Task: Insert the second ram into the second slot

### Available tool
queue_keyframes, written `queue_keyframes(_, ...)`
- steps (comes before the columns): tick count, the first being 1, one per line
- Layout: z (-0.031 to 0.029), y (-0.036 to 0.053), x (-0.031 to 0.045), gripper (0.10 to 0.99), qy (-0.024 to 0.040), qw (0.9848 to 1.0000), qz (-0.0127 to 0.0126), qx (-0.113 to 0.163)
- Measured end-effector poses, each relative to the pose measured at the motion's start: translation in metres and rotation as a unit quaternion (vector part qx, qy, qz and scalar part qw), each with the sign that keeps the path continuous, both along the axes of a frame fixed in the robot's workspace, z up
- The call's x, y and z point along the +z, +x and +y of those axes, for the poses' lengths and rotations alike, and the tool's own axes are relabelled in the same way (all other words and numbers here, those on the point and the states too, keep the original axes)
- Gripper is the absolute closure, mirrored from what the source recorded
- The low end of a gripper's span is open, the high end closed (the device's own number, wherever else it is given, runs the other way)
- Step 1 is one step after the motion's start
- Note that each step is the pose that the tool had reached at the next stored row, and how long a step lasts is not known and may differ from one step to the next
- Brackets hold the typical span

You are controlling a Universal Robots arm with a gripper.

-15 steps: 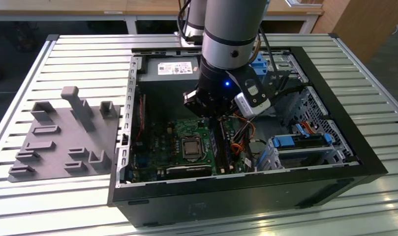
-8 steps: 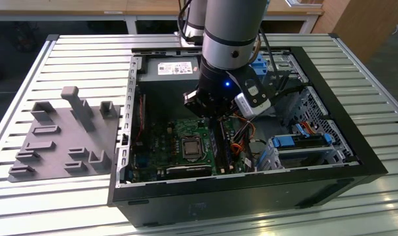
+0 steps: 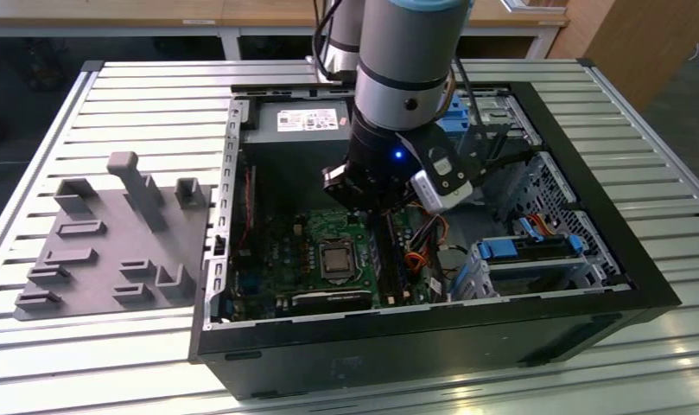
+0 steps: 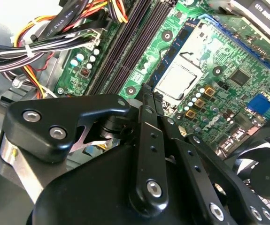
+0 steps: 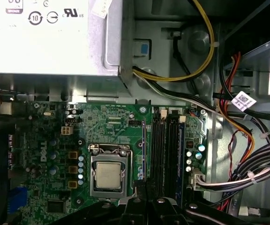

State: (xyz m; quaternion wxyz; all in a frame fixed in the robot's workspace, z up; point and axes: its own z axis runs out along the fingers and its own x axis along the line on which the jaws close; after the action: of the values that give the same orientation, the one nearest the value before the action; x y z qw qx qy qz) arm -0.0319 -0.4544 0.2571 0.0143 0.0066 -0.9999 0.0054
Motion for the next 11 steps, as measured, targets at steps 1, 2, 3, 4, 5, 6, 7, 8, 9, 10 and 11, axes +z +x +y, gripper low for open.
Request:
queue_keyframes(1, -0.0001, 0.0, -0.0004, 0.969, 0.0, 1.0, 0.0, -0.002)
queue_keyframes(2, -0.0003, 0.0, -0.0008, 0.969, -0.0001, 1.0, 0.0, -0.004)
queue_keyframes(3, -0.0003, 0.0, -0.0013, 0.969, 0.0, 1.0, 0.0, -0.007)
queue_keyframes(4, -0.0006, 0.0, -0.0017, 0.969, 0.0, 1.0, 0.0, -0.009)
queue_keyframes(5, -0.0008, 0.0, -0.0022, 0.969, 0.0, 1.0, 0.0, -0.009)
queue_keyframes(6, -0.0009, 0.0, -0.0031, 0.969, 0.0001, 1.0, 0.0, -0.009)
queue_keyframes(7, -0.001, 0.0, -0.0042, 0.969, 0.0001, 1.0, 0.0001, -0.009)
queue_keyframes(8, -0.001, 0.0004, -0.0052, 0.969, 0.0, 1.0, 0.0002, -0.009)
queue_keyframes(9, -0.0011, 0.0011, -0.0062, 0.969, 0.0, 1.0, 0.0003, -0.009)
queue_keyframes(10, -0.0011, 0.0022, -0.0069, 0.969, 0.0, 1.0, 0.0004, -0.009)
queue_keyframes(11, -0.0012, 0.0033, -0.0079, 0.969, 0.0, 1.0, 0.0004, -0.009)
